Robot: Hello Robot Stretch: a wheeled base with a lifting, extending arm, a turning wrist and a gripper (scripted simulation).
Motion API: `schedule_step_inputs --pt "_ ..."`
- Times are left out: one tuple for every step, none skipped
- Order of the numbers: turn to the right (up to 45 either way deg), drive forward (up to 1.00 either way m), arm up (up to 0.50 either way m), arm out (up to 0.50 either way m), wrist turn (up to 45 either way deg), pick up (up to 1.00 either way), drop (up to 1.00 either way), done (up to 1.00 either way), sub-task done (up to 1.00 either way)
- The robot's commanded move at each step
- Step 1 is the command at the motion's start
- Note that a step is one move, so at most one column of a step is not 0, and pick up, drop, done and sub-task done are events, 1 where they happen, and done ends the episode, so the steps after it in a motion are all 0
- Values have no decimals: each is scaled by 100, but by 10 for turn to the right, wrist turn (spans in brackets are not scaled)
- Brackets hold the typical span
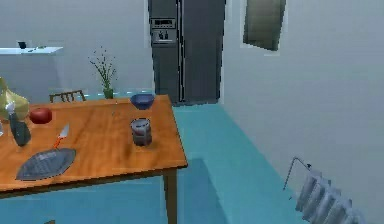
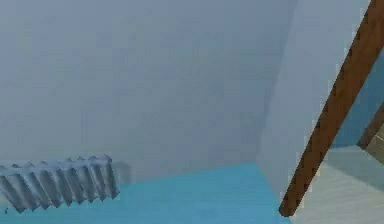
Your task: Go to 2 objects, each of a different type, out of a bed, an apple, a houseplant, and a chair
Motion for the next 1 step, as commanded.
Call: schedule_step_inputs --pt "-450 0 0 0 0 0 0 0 0"
